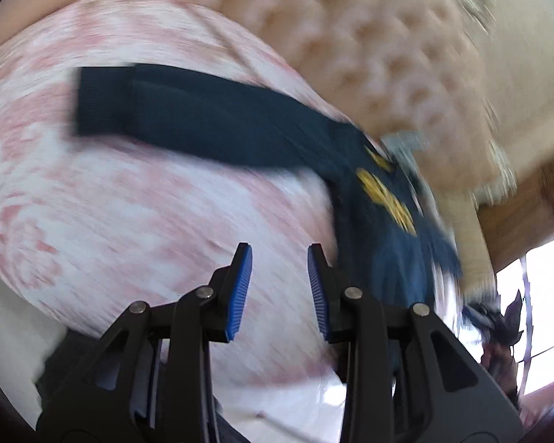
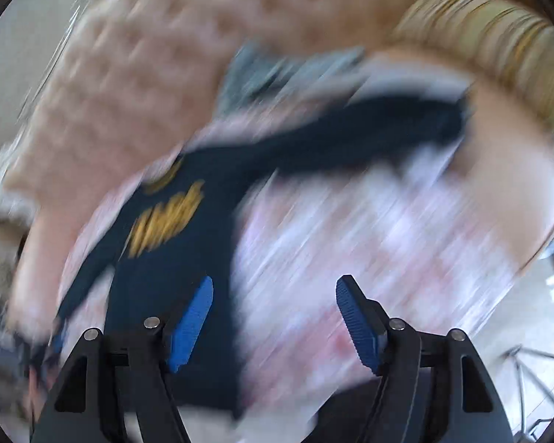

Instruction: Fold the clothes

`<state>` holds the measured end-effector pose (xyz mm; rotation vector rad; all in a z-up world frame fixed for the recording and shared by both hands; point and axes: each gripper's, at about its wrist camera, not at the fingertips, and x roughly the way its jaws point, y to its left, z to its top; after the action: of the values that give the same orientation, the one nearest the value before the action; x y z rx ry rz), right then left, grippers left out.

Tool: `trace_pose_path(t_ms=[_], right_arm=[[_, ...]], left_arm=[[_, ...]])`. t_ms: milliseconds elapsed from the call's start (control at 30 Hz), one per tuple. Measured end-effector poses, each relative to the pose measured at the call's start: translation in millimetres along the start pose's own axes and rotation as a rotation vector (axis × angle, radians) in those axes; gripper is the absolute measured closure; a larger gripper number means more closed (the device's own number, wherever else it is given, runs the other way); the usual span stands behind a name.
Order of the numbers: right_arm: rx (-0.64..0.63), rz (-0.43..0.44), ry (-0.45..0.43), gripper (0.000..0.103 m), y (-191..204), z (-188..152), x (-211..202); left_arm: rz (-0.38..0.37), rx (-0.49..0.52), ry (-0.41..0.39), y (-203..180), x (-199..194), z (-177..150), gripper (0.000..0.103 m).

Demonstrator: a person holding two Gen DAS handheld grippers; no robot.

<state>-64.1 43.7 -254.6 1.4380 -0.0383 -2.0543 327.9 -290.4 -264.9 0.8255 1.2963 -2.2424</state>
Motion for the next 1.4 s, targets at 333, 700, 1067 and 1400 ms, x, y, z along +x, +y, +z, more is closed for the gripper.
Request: trace_pose_path(t_ms=[333, 700, 1067, 1400], right_arm=[[-0.888, -0.352, 0.152, 0.033, 91, -112, 18], [-1.057, -0.343, 0.141, 0.033, 97, -125, 37], [-1.141, -0.350, 0.129, 0.033, 94, -142, 30], [-1.264, -0.376, -0.078, 0.035, 113, -144, 31]], left_arm=[[0.272, 0.847, 0.141, -149, 25, -137, 0.036], [0.550, 1.453, 0.181, -163, 83, -201, 0.051], [0.499, 1.305, 0.059, -183, 86, -150, 0.098], [0.434, 1.157, 0.041, -186, 79, -122, 0.098]])
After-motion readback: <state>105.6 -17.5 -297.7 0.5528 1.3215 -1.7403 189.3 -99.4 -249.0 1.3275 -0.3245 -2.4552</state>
